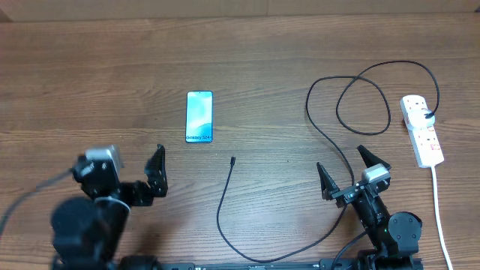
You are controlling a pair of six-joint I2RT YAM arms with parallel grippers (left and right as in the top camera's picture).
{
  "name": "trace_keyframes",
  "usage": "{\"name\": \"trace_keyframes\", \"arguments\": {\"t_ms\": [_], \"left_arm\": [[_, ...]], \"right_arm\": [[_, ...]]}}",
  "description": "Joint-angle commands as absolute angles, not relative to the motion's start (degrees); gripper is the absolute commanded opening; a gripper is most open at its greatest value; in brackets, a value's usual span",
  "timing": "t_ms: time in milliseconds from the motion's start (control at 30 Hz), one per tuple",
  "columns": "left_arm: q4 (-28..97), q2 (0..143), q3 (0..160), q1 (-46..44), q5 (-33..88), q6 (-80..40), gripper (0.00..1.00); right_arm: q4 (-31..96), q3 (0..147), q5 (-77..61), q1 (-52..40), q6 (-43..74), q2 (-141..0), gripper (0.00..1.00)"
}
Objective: Plug charger to phone and switch on socket
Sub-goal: 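Move the left gripper over the Galaxy phone and lower onto it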
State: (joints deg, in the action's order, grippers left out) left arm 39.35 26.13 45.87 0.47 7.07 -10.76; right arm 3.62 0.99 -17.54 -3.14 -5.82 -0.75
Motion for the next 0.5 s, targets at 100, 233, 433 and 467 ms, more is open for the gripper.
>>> {"name": "trace_keyframes", "arguments": {"t_ms": [100,233,433,467], "left_arm": [[66.0,56.0,83.0,0.0,13.6,-10.3,1.0],[82.3,72.0,101.7,0.0,13.5,-10.3,1.0],[88.2,88.6,110.2,0.0,15.0,-12.8,1.0],[88.2,90.4,110.2,0.0,15.7,-13.6,1.0]], "right_arm": [[3.4,0.5,-16.8,-3.5,-5.8,-0.2,1.0],[3.4,0.5,-16.8,-3.5,-5.8,-0.2,1.0],[3.3,0.5,-16.8,-3.5,-5.8,-0.2,1.0],[3.3,0.5,-16.8,-3.5,-5.8,-0.2,1.0]]}}
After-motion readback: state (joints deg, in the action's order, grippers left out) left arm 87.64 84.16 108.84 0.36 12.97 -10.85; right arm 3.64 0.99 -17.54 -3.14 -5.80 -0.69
